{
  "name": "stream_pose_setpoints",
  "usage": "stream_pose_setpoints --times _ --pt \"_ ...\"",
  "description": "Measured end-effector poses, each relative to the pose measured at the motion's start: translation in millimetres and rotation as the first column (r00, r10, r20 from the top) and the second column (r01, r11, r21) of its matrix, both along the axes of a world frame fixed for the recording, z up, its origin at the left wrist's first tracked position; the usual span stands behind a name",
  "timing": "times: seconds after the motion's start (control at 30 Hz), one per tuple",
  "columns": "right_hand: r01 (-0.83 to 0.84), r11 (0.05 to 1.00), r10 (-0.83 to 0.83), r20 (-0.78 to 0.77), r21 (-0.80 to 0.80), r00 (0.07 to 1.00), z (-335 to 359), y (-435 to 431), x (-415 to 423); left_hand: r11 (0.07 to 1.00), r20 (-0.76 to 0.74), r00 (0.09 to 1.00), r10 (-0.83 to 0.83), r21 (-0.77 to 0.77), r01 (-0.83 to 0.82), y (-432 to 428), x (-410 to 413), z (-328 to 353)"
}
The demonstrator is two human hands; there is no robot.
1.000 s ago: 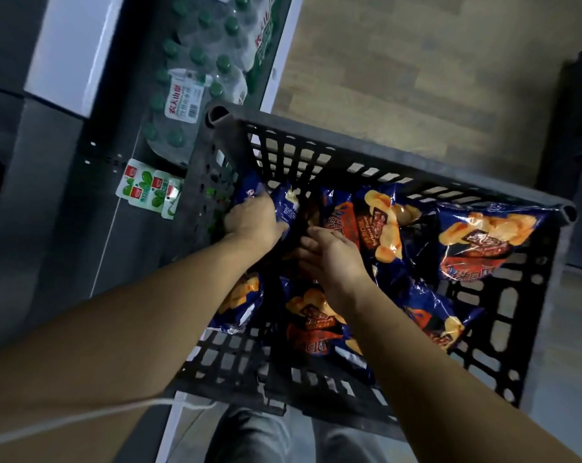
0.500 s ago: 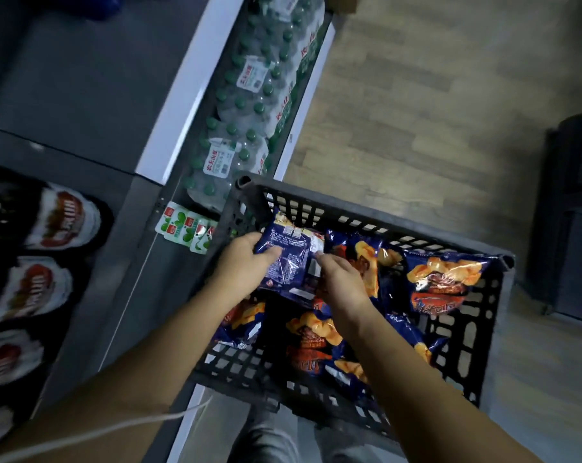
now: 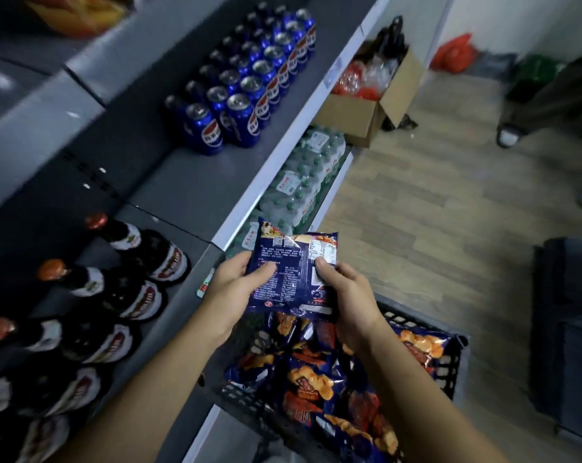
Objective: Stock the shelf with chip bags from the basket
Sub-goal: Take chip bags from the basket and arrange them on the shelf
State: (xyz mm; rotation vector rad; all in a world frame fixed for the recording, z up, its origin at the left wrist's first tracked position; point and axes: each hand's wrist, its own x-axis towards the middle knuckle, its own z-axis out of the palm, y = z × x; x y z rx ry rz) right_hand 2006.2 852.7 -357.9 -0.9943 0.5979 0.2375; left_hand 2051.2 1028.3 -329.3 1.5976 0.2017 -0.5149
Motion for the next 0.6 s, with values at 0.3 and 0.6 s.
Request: stream_pose_setpoints --times 0.3,0.6 --pt "-0.124 0.99 0.139 0.313 -0.07 0.939 133 41 24 0.979 0.285 0.939 0.195 -0.118 -0.167 45 -30 141" --pt "-0.34 0.936 0.337 0.518 -0.092 0.786 245 139 28 0.91 0.482 0.774 0.41 -0.167 -0.378 132 -78 246"
